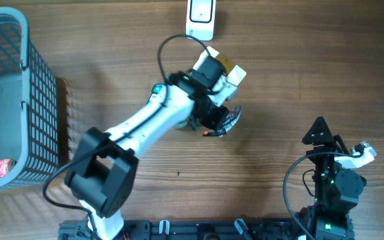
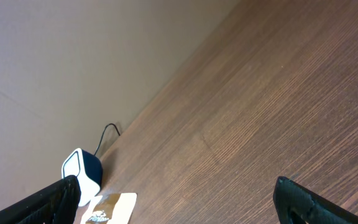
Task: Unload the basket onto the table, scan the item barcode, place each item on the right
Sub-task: 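Carry the hex wrench pack to the scanner area and release it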
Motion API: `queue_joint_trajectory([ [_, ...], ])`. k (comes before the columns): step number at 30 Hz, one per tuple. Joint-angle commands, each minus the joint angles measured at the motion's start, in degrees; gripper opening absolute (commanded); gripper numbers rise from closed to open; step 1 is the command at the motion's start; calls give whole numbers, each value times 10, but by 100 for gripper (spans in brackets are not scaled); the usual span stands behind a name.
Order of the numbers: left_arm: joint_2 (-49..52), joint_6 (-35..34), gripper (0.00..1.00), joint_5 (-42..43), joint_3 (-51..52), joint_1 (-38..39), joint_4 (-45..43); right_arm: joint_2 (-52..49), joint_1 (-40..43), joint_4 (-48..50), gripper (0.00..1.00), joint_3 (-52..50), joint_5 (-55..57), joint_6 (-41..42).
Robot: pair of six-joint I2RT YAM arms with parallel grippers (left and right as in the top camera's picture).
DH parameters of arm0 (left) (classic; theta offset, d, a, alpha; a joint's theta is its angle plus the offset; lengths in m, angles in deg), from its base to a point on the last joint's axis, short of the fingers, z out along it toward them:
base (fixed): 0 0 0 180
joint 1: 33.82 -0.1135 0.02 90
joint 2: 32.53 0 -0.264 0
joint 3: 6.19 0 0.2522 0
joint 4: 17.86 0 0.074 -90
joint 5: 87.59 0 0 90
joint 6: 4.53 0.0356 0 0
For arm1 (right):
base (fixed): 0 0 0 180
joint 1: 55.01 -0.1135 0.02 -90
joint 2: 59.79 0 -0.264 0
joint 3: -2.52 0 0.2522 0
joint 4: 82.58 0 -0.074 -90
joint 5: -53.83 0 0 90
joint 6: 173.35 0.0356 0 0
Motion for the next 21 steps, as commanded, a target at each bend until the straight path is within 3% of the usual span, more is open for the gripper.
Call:
queue_joint_trajectory([
  [1,2,-108,4,-158,0,35,-1,-1,2,2,100,0,10,-10],
  [10,2,-252,4,-342,29,69,14,-1,2,2,100,0,10,-10],
  [17,2,-258,8,-311,80,71,-19,-1,2,2,100,0,10,-10],
  [19,0,-257,22,-298,80,71,-21,-1,2,2,100,0,10,-10],
  [20,-2,-256,61,-294,79,71,-21,-1,2,2,100,0,10,-10],
  [21,-7,-253,91,-291,75,71,-16,-1,2,2,100,0,10,-10],
])
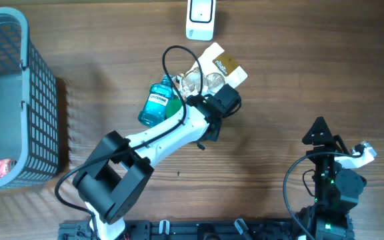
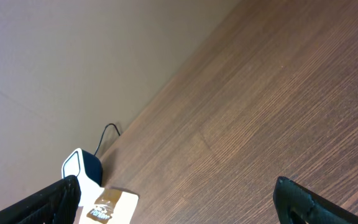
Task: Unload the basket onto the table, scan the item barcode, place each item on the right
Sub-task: 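Carry the hex wrench pack to the scanner area and release it, then return the left gripper into the basket above the red tissue pack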
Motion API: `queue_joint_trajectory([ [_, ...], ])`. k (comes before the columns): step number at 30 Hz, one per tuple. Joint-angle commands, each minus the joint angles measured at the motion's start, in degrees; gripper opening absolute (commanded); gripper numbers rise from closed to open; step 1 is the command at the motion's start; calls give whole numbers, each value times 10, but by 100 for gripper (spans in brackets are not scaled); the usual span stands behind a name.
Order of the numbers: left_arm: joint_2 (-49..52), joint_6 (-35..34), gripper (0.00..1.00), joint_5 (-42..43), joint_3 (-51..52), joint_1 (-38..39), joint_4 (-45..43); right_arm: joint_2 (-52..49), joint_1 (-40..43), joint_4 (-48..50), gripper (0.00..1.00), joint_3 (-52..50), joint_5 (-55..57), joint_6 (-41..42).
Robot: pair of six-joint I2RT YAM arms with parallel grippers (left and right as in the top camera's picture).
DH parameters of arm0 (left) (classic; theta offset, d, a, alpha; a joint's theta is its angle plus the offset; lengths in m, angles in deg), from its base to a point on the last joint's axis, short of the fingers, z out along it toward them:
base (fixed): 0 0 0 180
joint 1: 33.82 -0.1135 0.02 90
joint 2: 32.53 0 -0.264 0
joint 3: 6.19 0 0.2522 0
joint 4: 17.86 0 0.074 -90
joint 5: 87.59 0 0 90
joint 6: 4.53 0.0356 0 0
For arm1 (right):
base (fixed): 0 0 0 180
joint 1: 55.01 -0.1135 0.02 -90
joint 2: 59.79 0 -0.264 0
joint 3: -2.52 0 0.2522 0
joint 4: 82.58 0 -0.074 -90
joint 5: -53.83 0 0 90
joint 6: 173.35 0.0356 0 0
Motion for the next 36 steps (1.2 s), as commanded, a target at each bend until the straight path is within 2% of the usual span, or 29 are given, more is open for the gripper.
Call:
queue_joint_trajectory([
  [1,-13,-12,100,12,-5,2,8,0,2,2,100,0,10,-10],
  [6,-60,-12,100,25,-45,2,36,0,2,2,100,0,10,-10],
  [12,-166,36,100,125,-131,-2,37,0,2,2,100,0,10,-10],
  [16,-231,62,100,117,-178,-21,47,0,2,2,100,0,10,-10],
  [19,-284,63,100,58,-211,-73,83,0,2,2,100,0,10,-10],
  [21,-320,36,100,10,-228,-139,106,0,2,2,100,0,10,-10],
  [23,-353,14,100,-2,-231,-230,115,0,2,2,100,0,10,-10],
  [25,-376,-9,100,12,-231,-341,125,0,2,2,100,0,10,-10],
  [29,-386,-10,100,58,-231,-561,170,0,2,2,100,0,10,-10],
  [32,-373,3,100,56,-228,-686,221,0,2,2,100,0,10,-10],
  [36,-352,-82,100,59,-206,-814,260,0,2,2,100,0,10,-10],
])
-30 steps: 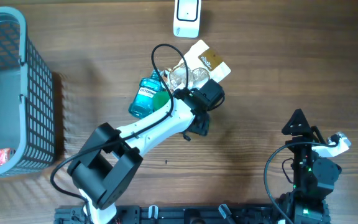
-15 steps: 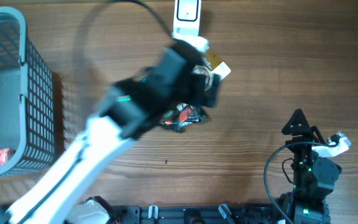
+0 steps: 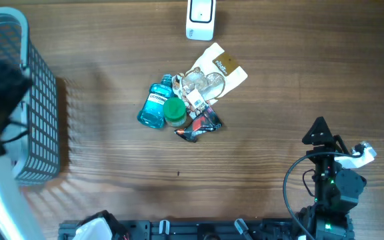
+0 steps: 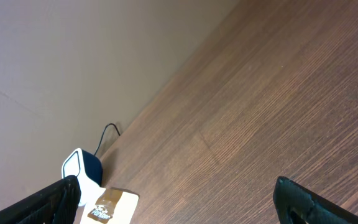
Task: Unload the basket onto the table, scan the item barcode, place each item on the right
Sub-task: 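Return the left gripper into the basket above the red tissue pack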
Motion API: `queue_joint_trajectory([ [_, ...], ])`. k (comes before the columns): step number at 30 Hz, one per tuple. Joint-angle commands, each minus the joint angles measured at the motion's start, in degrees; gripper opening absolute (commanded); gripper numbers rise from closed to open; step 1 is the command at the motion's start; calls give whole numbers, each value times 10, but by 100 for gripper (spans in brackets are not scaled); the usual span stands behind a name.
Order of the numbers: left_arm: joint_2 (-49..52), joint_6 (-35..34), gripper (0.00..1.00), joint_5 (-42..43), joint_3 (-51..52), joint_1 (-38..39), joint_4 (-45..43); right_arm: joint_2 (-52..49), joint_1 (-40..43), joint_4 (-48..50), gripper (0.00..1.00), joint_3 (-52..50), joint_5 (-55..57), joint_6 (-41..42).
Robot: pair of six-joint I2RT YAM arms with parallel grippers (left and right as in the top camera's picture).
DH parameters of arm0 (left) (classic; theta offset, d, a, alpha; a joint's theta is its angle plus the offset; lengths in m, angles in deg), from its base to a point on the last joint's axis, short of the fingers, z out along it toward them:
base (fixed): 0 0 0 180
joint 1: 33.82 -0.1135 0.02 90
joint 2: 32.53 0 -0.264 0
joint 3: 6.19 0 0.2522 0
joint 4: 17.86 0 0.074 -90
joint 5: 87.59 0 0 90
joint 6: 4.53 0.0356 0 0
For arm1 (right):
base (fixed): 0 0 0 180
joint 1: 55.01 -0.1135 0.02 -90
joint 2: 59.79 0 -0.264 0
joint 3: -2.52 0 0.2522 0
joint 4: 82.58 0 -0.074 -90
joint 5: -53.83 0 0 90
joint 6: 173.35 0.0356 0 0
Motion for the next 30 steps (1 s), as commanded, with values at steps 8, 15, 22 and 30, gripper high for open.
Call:
queue_joint_trajectory([
  [8,63,-107,100,18,66,-189,2,0,2,2,100,0,10,-10],
  [15,139,-81,100,-26,68,-196,-20,0,2,2,100,0,10,-10],
  [22,188,323,100,35,68,-195,-151,0,2,2,100,0,10,-10],
  [30,178,416,100,84,69,-203,-135,0,2,2,100,0,10,-10],
])
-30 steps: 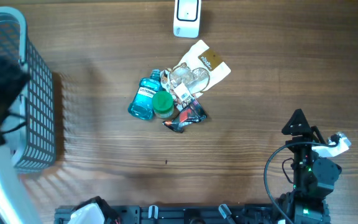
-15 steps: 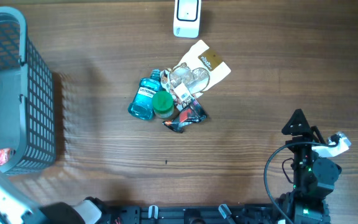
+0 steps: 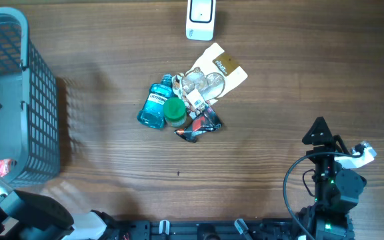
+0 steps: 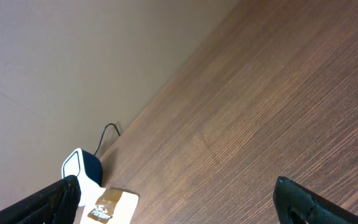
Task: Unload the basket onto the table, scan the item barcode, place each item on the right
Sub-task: 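Return the left gripper into the basket above the red tissue pack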
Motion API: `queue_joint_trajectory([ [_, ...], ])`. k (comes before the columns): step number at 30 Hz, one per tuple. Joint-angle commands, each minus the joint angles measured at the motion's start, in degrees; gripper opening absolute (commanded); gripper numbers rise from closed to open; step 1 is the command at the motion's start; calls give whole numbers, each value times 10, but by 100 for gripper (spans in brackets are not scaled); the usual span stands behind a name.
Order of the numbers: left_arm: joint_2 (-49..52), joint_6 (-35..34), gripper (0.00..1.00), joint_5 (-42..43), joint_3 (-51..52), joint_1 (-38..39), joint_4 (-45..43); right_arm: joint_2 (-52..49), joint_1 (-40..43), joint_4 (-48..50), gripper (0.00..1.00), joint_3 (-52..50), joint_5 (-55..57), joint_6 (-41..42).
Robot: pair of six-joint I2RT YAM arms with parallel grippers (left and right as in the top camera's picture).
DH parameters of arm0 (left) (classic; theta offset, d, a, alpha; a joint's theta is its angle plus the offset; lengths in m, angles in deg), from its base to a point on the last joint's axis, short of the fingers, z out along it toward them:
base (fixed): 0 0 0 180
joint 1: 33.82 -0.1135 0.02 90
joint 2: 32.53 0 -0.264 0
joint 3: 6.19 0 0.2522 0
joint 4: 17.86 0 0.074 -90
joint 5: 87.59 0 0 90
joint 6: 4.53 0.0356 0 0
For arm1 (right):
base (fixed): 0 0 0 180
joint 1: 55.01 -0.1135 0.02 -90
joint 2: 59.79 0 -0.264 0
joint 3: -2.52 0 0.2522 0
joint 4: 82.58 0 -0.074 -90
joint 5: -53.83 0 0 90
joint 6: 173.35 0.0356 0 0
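Note:
The white barcode scanner [image 3: 200, 17] stands at the table's far edge, and the right wrist view shows the scanner [image 4: 79, 171] too. In the table's middle lies a heap: a blue mouthwash bottle [image 3: 152, 108], a green-capped jar [image 3: 174, 112], a clear bag [image 3: 202, 83], a white packet with a brown label [image 3: 224, 67] and a red-black packet [image 3: 199, 125]. My right gripper [image 4: 179, 205] is parked at the near right, open and holding nothing. Only a dark part of my left arm shows, at the left edge over the basket. Its fingers cannot be made out.
A grey mesh basket [image 3: 42, 100] stands at the far left with a red packet [image 3: 2, 167] inside. The scanner's cable [image 4: 107, 132] runs toward the wall. My left arm's base link [image 3: 39, 213] fills the near left corner.
My left arm, then a blur over the basket's left side, now reaches lower at the frame's left edge, with its base link in view. The heap and the right arm are unchanged.
My left arm first stretched over the heap, its gripper by a dark red item near the packet. Then it lay lower across the heap, with the bottle and bag showing. Later it was at the basket, with all items lying on the table, and there it stays.

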Motion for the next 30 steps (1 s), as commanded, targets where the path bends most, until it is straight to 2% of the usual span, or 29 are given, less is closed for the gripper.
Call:
queue_joint_trajectory([
  [1,-34,80,100,31,0,-16,5,0,2,2,100,0,10,-10],
  [5,-101,39,100,50,0,-29,-20,0,2,2,100,0,10,-10],
  [10,-208,38,100,136,0,-31,-152,0,2,2,100,0,10,-10],
  [14,-233,70,100,195,0,-30,-240,0,2,2,100,0,10,-10],
  [19,-185,124,100,156,0,-56,-212,0,2,2,100,0,10,-10],
  [23,-109,109,100,169,0,-87,-174,0,2,2,100,0,10,-10],
  [28,-10,114,100,168,0,-88,-128,0,2,2,100,0,10,-10],
  [30,25,115,100,141,0,-89,-109,0,2,2,100,0,10,-10],
])
